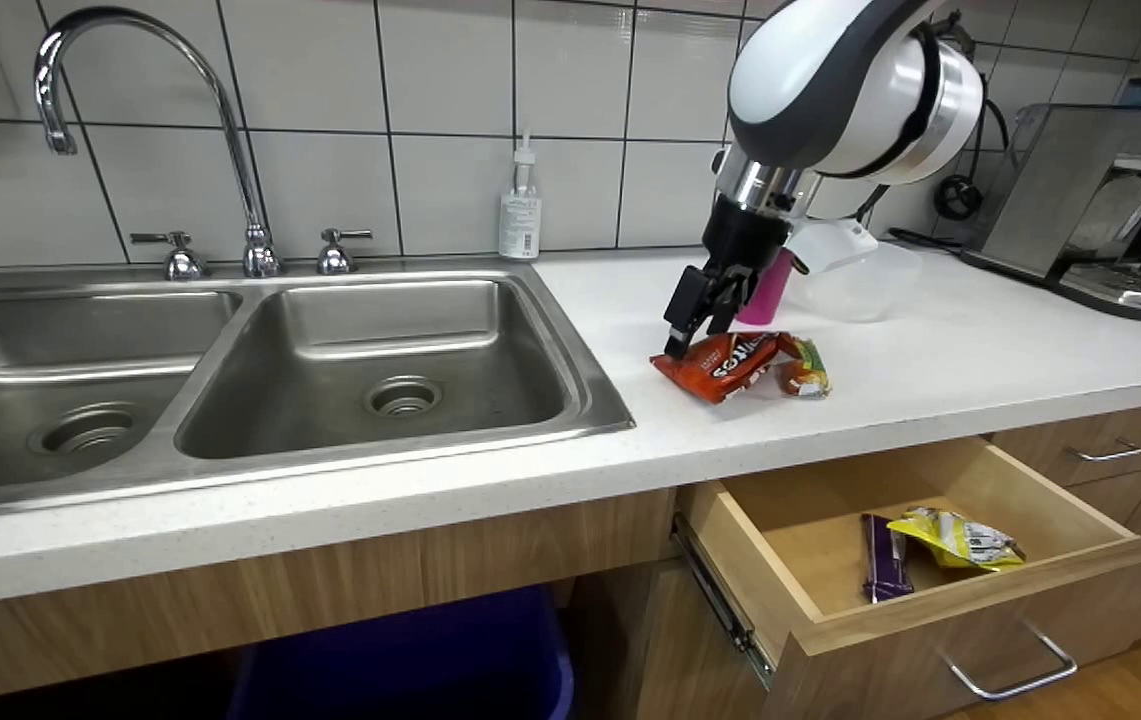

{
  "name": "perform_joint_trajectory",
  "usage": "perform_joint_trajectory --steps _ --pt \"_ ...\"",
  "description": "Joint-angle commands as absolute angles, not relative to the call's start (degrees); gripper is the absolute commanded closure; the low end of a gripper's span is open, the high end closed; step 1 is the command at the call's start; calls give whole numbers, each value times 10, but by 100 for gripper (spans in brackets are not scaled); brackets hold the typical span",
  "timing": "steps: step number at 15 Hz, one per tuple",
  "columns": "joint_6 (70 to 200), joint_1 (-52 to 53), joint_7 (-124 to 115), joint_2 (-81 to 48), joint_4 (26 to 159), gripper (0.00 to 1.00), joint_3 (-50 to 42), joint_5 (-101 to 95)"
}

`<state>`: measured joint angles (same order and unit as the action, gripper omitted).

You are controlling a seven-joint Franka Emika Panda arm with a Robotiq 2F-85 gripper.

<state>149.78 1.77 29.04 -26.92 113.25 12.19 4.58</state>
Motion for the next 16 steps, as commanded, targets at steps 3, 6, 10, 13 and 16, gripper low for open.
perform_joint_trajectory --steps 3,6,10,13,16 --pt "1488 -3 308 -240 1164 0 136 40" --pt "1490 -5 318 -225 1183 0 136 38" --pt "1492 -9 328 -204 1207 0 134 40" --pt "1492 -12 339 -189 1224 0 132 41" --pt "1493 -14 351 -177 1242 0 127 38"
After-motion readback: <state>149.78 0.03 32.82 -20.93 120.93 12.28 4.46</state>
